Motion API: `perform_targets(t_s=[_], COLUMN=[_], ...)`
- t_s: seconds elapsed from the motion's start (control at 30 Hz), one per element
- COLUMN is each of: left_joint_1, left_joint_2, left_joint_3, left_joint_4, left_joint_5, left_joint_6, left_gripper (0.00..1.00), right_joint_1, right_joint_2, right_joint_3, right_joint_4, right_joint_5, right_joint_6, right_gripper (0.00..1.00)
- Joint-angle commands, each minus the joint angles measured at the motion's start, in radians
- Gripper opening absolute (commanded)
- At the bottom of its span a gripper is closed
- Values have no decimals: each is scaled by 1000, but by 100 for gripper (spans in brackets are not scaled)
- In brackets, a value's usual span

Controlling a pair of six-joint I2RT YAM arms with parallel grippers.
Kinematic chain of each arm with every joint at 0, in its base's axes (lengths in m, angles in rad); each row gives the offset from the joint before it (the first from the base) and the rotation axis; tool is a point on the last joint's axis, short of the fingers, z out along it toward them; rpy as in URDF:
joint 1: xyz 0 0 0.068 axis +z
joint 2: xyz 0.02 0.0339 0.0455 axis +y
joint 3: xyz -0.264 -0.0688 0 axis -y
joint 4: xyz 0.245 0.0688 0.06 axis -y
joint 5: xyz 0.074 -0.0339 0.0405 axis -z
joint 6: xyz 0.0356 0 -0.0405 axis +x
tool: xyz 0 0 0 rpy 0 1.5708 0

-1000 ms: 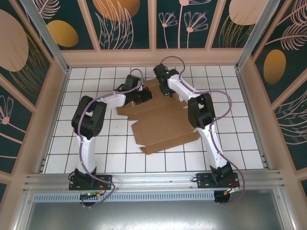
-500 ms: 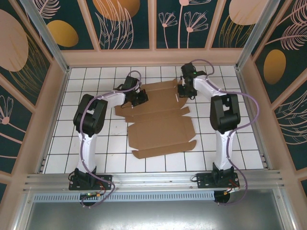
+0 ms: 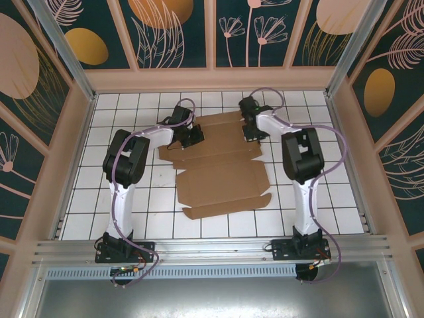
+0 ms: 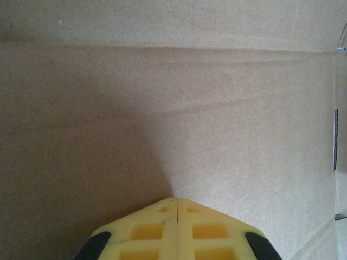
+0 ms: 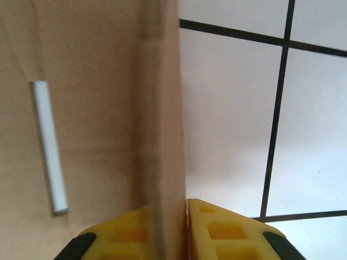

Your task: Fold the paper box

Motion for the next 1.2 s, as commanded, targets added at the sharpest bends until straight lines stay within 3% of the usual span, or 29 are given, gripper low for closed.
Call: perform_targets(t_s=[0.0,0.17,0.3,0.43,0.6,0.77,0.93,1.17], left_joint_1=[-3,-3,-3,-3,-3,-3,-3,-3], left_joint_2=[26,22,21,18,13,12,12,13], left_joint_3=[22,18,18,19,22,21,22,21], left_joint_4=[-25,-25,-29,-31,-33,-34,-34,-26], left_joint_5=[10,9,2,-6,-5,-7,-8,2], left_joint_6=[20,19,22,22,22,25,26,25], left_gripper=[3,3,3,2,2,2,2,2], right_joint_1=[65,106,77,-8,-114,-153,-166,-164], right_joint_2=[95,155,53,-140,-429,-568,-584,-529], right_joint_3=[49,84,51,-42,-297,-509,-666,-724], right_joint_4=[-75,-101,-42,51,246,324,393,455], right_joint_5=[253,328,243,16,-351,-571,-646,-615], right_joint_6=[-13,-15,2,61,153,197,238,253], right_gripper=[19,22,34,49,52,56,58,59])
